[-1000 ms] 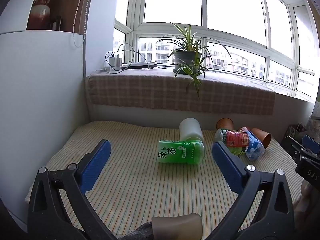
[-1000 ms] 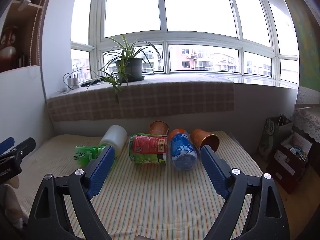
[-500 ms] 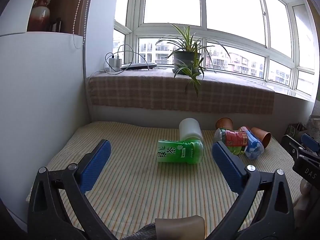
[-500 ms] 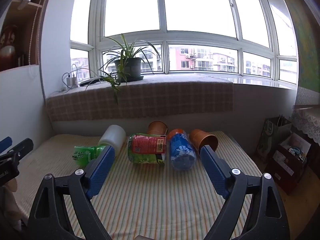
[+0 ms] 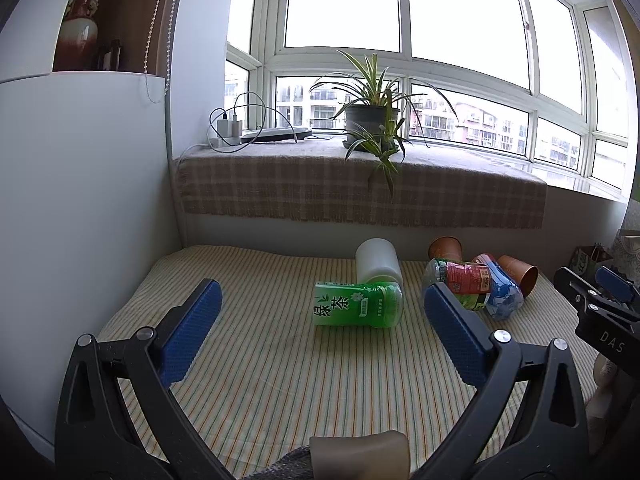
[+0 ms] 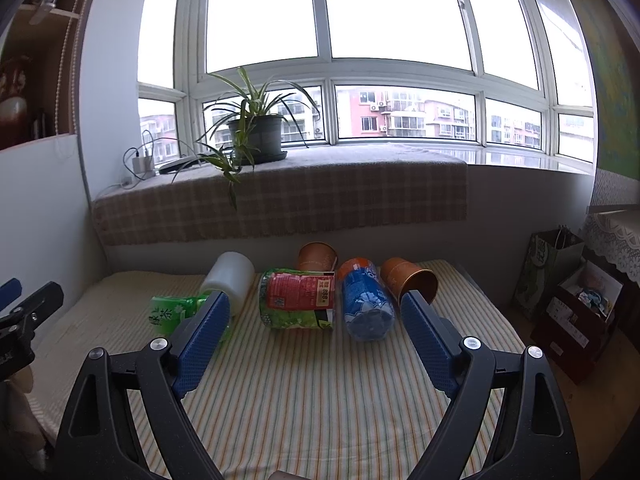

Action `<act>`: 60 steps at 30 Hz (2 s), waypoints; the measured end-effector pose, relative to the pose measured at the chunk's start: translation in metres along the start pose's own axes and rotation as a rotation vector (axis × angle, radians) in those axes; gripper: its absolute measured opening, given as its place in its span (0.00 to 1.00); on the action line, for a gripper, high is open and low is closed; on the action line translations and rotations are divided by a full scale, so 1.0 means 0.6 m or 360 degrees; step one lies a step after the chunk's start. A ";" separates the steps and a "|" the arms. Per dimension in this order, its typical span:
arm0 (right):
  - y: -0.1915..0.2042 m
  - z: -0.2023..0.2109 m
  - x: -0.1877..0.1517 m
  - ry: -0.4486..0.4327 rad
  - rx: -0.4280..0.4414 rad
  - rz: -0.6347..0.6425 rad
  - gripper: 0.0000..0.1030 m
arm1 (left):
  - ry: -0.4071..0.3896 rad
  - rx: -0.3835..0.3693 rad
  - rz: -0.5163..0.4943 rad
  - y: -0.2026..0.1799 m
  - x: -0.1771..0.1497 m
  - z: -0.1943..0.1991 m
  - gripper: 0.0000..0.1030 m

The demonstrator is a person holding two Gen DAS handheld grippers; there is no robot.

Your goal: Flip cup upright

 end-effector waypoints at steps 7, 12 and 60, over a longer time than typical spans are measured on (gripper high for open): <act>0.007 0.002 0.006 0.0007 0.0002 0.0017 0.85 | 0.0014 0.0001 0.0004 0.001 0.001 0.001 1.00; 0.007 0.000 0.009 0.0028 0.0018 -0.0018 0.85 | 0.0008 -0.0001 -0.0012 0.001 0.003 0.006 1.00; 0.059 -0.084 0.029 0.0230 0.0260 -0.0060 0.85 | 0.0143 -0.0012 -0.0050 0.014 0.015 -0.045 1.00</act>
Point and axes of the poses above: each gripper's, at about its wrist camera, not at the fingertips, and z roughly against the way its jaws point, y to its left, x to its top, the point moved 2 cm from there along -z, roughly the way its jaws point, and after that the axes turned 14 degrees about z, right-handed, at the moved point
